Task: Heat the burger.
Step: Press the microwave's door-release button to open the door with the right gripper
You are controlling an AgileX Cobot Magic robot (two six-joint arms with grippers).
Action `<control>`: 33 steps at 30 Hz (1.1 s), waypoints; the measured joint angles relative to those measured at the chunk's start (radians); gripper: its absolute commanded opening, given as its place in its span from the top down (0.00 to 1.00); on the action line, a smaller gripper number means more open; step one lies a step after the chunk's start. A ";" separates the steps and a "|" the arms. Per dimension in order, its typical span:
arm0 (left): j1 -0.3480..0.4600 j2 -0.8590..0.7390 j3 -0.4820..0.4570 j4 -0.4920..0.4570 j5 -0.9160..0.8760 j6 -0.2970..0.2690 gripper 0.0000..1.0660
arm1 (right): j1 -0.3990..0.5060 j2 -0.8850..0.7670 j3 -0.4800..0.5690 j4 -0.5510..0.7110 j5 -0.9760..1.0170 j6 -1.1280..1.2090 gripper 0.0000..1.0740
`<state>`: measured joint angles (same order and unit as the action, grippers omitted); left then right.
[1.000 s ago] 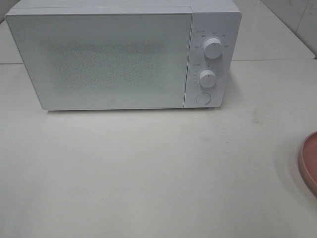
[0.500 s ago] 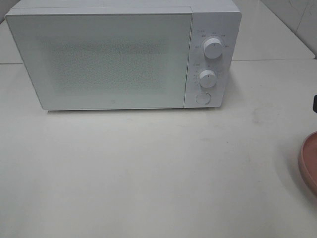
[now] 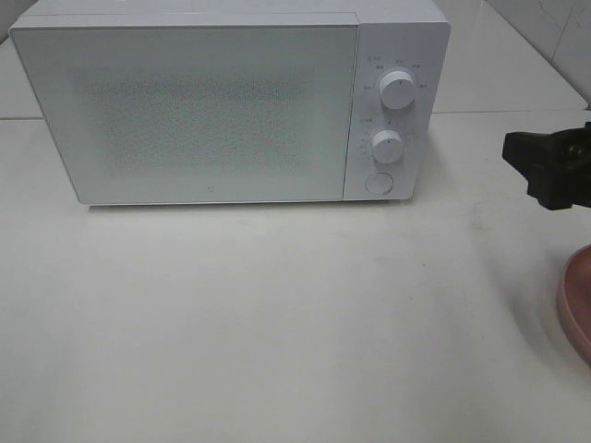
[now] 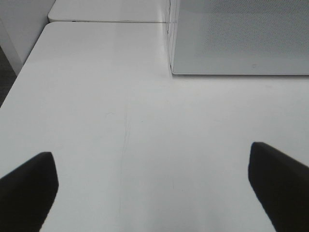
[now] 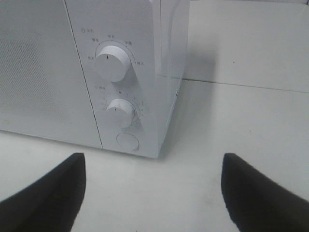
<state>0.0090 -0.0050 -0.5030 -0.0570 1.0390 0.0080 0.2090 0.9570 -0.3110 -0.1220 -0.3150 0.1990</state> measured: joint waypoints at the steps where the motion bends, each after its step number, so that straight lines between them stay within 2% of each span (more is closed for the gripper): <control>1: 0.000 0.000 0.000 0.000 0.000 0.000 0.06 | 0.000 0.048 0.000 0.000 -0.068 0.000 0.30; 15: 0.000 0.000 0.000 0.000 0.000 0.000 0.06 | 0.000 0.353 0.000 0.032 -0.336 -0.008 0.30; 17: 0.000 0.000 0.000 0.000 0.000 0.000 0.06 | 0.011 0.453 -0.001 0.150 -0.419 -0.083 0.30; 19: 0.000 0.000 0.000 0.000 0.000 0.000 0.06 | 0.025 0.477 -0.001 0.197 -0.443 -0.114 0.30; 20: 0.000 0.000 0.000 0.000 0.000 0.000 0.06 | 0.060 0.519 -0.002 0.289 -0.487 -0.190 0.30; 23: 0.000 0.000 0.000 0.000 0.000 0.000 0.06 | 0.082 0.537 -0.002 0.325 -0.513 -0.220 0.30; 24: 0.000 0.000 0.000 0.000 0.000 0.000 0.06 | 0.128 0.582 -0.002 0.404 -0.564 -0.285 0.30; 26: 0.000 0.000 0.000 0.000 0.000 0.000 0.06 | 0.146 0.603 -0.002 0.431 -0.585 -0.303 0.30; 27: 0.000 0.000 0.000 0.000 0.000 0.000 0.06 | 0.183 0.639 -0.003 0.481 -0.627 -0.327 0.30; 33: 0.000 0.000 0.000 0.000 0.000 0.000 0.06 | 0.293 0.729 -0.004 0.554 -0.752 -0.347 0.30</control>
<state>0.0090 -0.0050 -0.5030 -0.0570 1.0390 0.0080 0.5020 1.6860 -0.3150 0.4320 -1.0670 -0.1480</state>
